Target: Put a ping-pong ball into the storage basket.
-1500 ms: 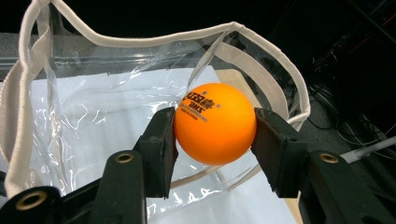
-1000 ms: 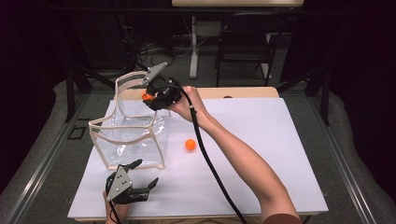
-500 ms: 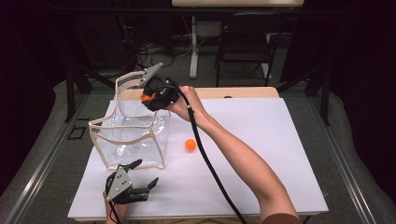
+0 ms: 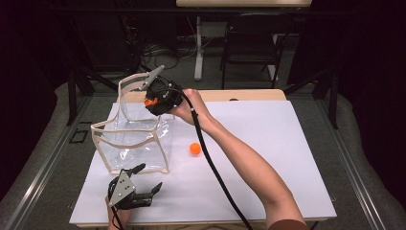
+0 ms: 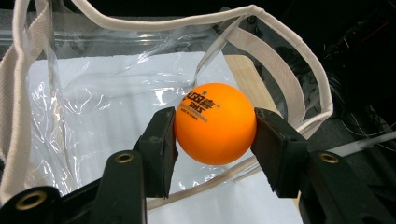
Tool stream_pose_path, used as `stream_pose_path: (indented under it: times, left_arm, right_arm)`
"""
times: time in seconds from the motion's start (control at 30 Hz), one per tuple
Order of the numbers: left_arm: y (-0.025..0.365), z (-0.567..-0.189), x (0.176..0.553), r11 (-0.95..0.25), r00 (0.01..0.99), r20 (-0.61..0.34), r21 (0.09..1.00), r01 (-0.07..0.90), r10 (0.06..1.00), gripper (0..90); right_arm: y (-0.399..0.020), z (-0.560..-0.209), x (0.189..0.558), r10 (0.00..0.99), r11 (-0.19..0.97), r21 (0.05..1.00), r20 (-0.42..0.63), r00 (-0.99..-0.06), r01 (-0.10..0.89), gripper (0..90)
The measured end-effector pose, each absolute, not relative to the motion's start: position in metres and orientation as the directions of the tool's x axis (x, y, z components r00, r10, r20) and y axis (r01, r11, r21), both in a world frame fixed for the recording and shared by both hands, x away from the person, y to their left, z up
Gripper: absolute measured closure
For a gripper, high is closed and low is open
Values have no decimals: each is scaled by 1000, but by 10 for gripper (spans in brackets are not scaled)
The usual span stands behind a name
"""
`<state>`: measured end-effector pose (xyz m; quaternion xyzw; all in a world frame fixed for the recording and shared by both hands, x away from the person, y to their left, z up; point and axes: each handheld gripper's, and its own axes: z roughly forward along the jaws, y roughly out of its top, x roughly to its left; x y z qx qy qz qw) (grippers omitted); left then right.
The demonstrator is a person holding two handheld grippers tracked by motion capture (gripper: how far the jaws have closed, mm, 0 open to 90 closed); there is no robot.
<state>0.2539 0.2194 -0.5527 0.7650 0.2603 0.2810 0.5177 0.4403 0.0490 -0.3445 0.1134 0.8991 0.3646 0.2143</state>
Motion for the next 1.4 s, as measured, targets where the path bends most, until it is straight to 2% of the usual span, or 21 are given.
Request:
stream_pose_path:
  times: [1.4]
  left_arm:
    - [220, -553, 254, -330, 706, 161, 938, 107, 689, 158]
  right_arm:
    - [62, -357, 440, 329, 740, 669, -261, -908, 75, 505]
